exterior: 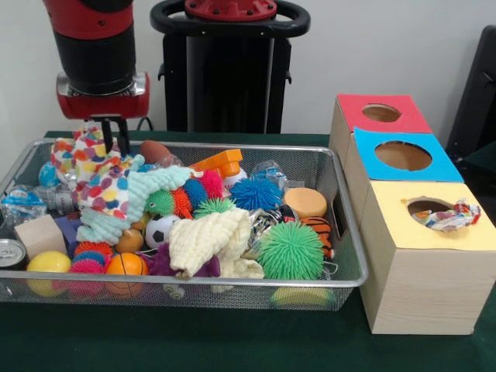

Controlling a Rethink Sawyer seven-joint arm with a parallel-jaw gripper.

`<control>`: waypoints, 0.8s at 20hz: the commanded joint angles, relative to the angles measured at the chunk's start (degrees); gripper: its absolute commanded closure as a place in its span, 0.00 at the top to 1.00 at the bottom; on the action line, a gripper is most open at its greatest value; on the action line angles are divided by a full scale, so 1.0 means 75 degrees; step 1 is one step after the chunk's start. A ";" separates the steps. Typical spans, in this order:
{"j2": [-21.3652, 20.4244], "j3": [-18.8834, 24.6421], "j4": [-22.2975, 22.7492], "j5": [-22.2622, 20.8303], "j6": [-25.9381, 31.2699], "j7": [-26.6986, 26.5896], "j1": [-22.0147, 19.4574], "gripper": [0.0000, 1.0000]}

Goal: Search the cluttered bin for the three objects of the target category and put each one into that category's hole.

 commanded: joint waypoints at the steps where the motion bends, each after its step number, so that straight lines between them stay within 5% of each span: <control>1: 0.0376 -0.0016 0.0986 0.0357 -0.1031 0.2013 0.0340 0.00; 16: 0.0095 -0.0566 0.1305 0.1166 -0.1087 0.2505 0.1294 0.00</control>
